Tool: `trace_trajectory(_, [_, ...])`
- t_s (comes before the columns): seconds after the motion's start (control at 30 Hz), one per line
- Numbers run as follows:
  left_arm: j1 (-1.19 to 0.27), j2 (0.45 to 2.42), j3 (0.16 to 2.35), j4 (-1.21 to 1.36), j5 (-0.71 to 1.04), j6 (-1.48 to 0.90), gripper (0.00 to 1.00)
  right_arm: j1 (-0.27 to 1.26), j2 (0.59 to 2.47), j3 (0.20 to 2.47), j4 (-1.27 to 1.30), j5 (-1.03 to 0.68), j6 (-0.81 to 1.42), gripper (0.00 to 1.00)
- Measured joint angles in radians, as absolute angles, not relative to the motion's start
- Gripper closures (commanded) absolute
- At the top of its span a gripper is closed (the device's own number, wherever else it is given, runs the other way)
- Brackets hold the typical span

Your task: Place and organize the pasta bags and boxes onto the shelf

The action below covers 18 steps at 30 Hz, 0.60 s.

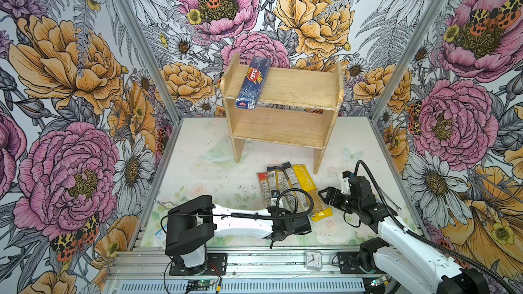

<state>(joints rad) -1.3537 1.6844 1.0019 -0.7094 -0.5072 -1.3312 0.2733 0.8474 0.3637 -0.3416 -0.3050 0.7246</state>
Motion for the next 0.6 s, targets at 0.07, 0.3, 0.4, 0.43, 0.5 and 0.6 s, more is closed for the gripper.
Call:
trace_trajectory(0.07, [-1.351,1.692,1.008,-0.710,-0.507,-1.331,0.44,0.273,0.847,0.364,-0.342,-0.301,0.724,0.26])
trace_trajectory(0.3, [-1.351,1.703,1.027,-0.729,-0.517,-1.324,0.79,0.273,0.847,0.364,-0.342,-0.299,0.724,0.26])
trace_trajectory(0.4, [-1.349,1.704,1.031,-0.719,-0.519,-1.326,0.93,0.273,0.847,0.364,-0.342,-0.299,0.724,0.26])
trace_trajectory(0.43, [-1.349,1.704,1.031,-0.718,-0.519,-1.326,0.96,0.273,0.847,0.364,-0.342,-0.299,0.725,0.26])
trace_trajectory(0.5, [-1.348,1.704,1.031,-0.718,-0.519,-1.326,1.00,0.273,0.847,0.364,-0.342,-0.299,0.724,0.26])
trace_trajectory(0.6, [-1.348,1.702,1.029,-0.717,-0.522,-1.326,1.00,0.273,0.847,0.364,-0.342,-0.299,0.725,0.25])
